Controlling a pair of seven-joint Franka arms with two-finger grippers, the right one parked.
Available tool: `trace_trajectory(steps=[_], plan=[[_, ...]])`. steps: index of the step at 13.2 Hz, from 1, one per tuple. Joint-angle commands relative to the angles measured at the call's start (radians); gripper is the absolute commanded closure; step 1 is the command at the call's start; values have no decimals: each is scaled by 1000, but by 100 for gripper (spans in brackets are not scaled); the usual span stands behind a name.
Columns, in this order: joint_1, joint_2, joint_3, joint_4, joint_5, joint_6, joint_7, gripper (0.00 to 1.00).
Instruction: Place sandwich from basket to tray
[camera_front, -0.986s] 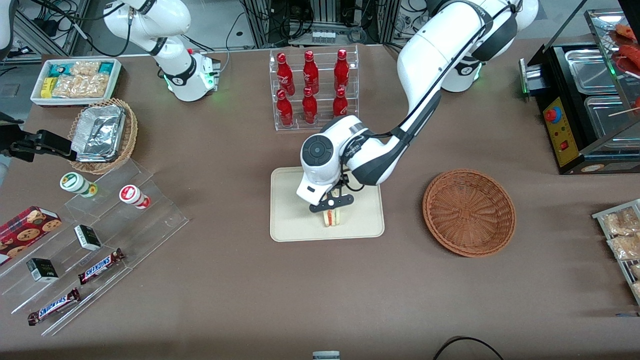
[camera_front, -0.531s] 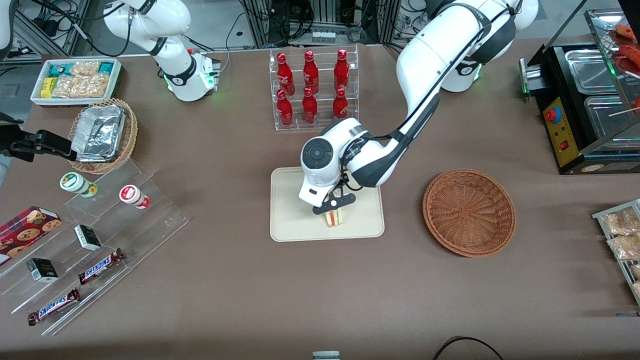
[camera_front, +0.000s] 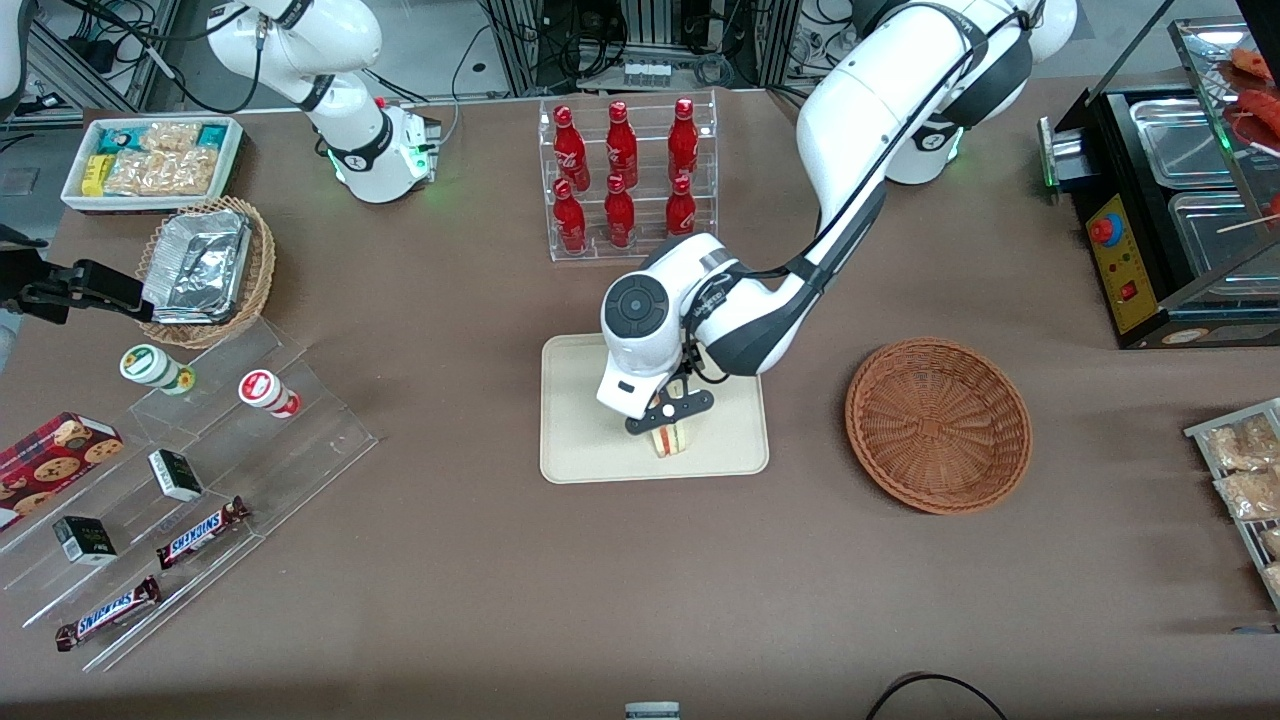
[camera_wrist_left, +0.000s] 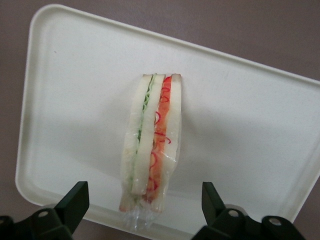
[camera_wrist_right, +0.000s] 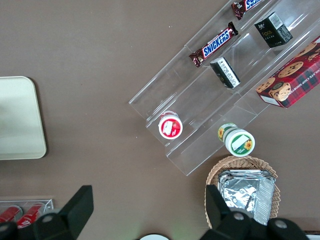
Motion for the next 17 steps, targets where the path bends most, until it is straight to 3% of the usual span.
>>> trace_trajectory(steps=[1,6,9,17], plan=[[-8,-21,3,69,-7,-104,-9,0],[85,-124,2,64,-56,-191,202,0],[157,-233,5,-20,-116,-267,291,0],[476,-461,3,-186,-185,-372,633,0]])
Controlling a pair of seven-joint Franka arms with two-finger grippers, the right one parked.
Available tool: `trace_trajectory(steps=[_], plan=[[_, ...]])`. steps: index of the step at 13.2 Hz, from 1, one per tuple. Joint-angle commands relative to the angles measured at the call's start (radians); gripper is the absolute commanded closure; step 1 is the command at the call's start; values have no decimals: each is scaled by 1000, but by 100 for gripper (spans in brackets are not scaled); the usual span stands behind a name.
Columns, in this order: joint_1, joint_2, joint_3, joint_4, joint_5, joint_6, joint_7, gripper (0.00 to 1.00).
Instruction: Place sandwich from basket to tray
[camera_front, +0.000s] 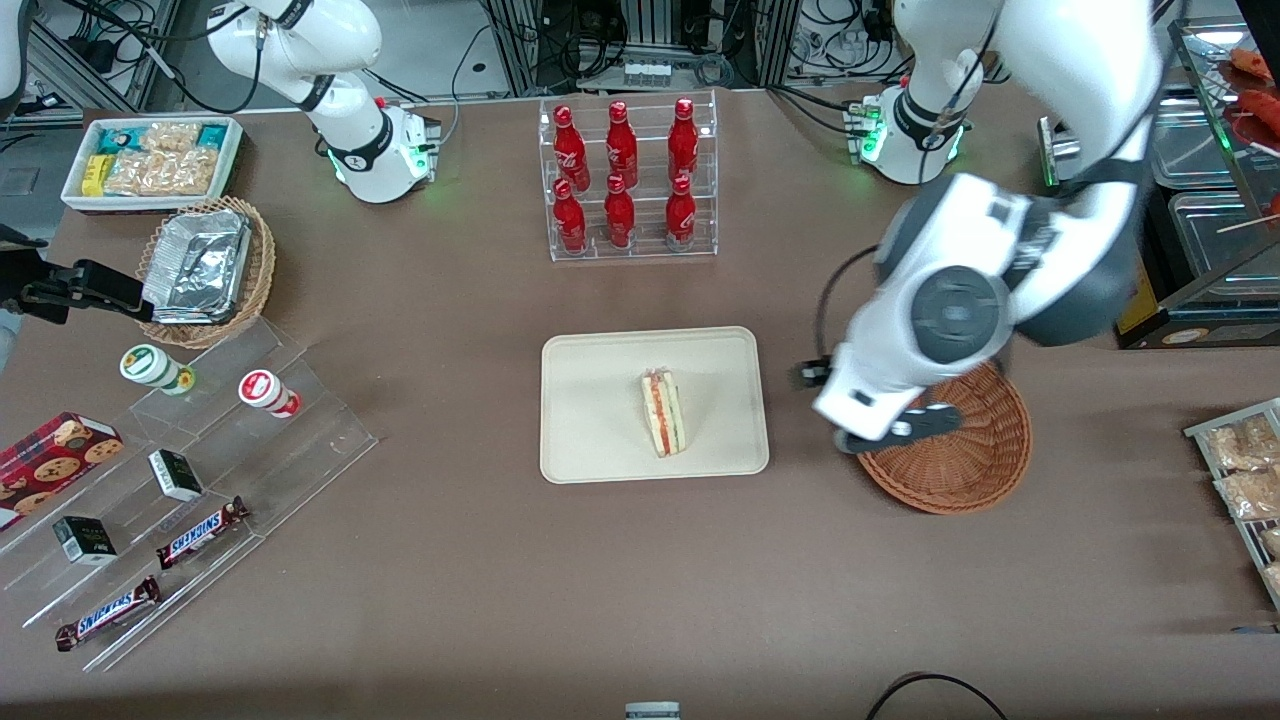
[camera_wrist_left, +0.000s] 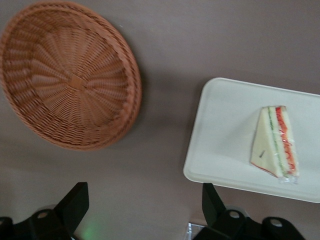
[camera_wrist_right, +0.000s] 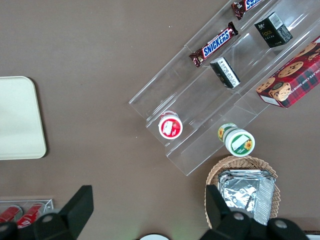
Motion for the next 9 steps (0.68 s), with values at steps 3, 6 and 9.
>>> trace_trajectory(steps=[3,6,9], plan=[[117,-124,-6,-121,-40,6,132,0],[158,-176,10,-155,-48,10,256,0],[158,-288,101,-265,-79,22,442,0]])
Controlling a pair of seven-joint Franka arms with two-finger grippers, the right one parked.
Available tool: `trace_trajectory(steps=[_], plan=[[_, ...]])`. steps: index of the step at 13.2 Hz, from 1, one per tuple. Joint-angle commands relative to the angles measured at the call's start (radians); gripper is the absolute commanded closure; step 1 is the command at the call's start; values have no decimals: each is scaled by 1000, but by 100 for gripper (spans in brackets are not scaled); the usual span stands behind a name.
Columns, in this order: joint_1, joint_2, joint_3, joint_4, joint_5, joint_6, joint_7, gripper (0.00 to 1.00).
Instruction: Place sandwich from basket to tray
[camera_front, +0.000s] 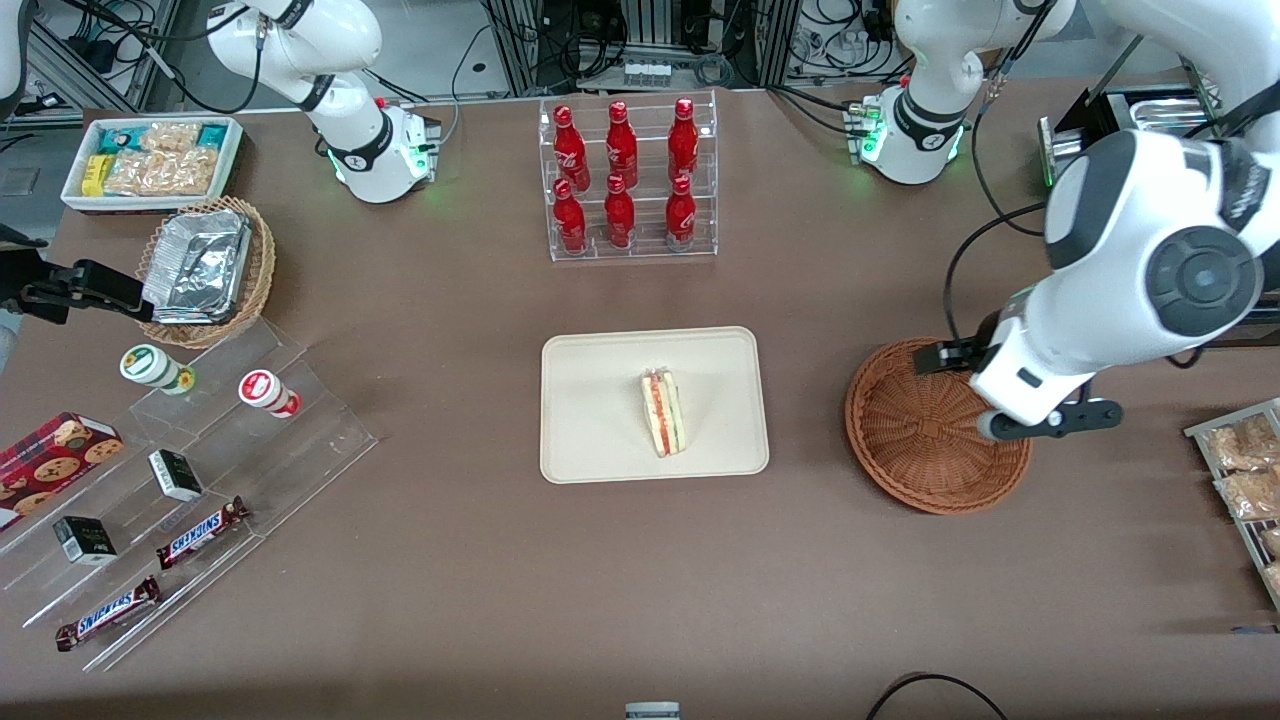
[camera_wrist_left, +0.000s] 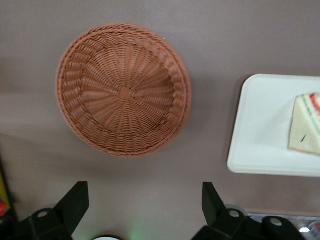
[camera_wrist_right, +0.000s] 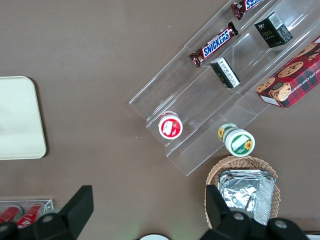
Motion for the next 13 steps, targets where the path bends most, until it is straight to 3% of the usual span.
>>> trace_trajectory(steps=[1,7,13], plan=[[7,-141,71,-131,-33,13,159,0],[-61,-251,242,-152,-36,-88,357,0],[-61,-313,245,-123,-51,-171,363,0]])
